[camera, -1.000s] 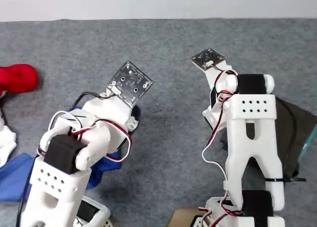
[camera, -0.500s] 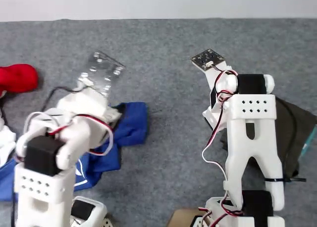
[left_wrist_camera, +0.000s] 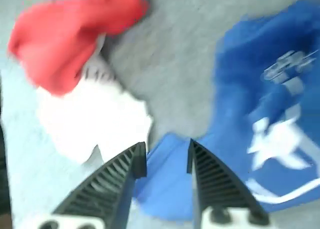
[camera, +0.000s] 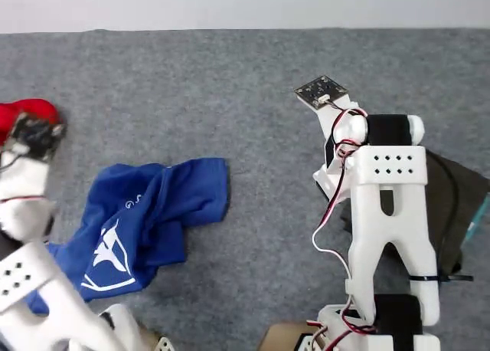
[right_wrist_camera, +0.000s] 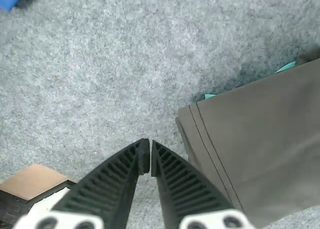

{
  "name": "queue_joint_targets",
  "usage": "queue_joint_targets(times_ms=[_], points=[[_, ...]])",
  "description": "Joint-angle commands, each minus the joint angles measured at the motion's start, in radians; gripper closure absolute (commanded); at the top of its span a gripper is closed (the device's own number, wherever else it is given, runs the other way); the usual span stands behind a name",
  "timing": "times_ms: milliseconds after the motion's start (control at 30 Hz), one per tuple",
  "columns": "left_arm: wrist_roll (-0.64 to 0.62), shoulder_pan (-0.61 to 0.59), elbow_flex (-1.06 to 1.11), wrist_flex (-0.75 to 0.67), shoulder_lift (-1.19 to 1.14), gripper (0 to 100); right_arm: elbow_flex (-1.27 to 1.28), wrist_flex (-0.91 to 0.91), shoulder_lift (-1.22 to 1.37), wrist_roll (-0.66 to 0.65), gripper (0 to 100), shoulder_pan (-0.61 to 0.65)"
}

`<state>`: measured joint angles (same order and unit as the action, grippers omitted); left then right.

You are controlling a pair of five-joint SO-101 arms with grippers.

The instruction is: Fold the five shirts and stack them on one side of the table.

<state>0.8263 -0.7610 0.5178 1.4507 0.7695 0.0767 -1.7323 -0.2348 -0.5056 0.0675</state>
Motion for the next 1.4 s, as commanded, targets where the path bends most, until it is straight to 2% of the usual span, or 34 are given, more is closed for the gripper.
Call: queue_joint_targets(times_ms=[0,167,267,433,667,833,1167,1367], points=[[0.120,-0.120,0.094,-0.129,0.005,85,-0.006,-0.010,-0.042,-0.009,98.3,-0.012],[0.155,-0.193,0.166,-0.193,0.003,82,-0.006,-0.015,-0.041,-0.009,98.3,-0.012],[0.149,-0.199,0.165,-0.160,0.003,81,-0.006,-0.015,-0.041,-0.009,98.3,-0.012],[0.058,-0.198,0.073,-0.087,-0.029,81,-0.006,-0.015,-0.041,-0.009,98.3,-0.012],[0.043,-0.233,-0.197,0.061,-0.362,81,-0.006,-0.015,-0.041,-0.009,98.3,-0.012],[0.052,-0.325,-0.371,0.077,-0.603,80,-0.006,-0.015,-0.041,-0.009,98.3,-0.012],[0.269,-0.451,-0.567,0.077,-0.936,79,-0.006,-0.013,-0.041,-0.009,98.3,-0.010],[0.321,-0.493,-0.702,0.075,-1.111,78,-0.008,-0.016,0.015,-0.009,98.3,-0.007]])
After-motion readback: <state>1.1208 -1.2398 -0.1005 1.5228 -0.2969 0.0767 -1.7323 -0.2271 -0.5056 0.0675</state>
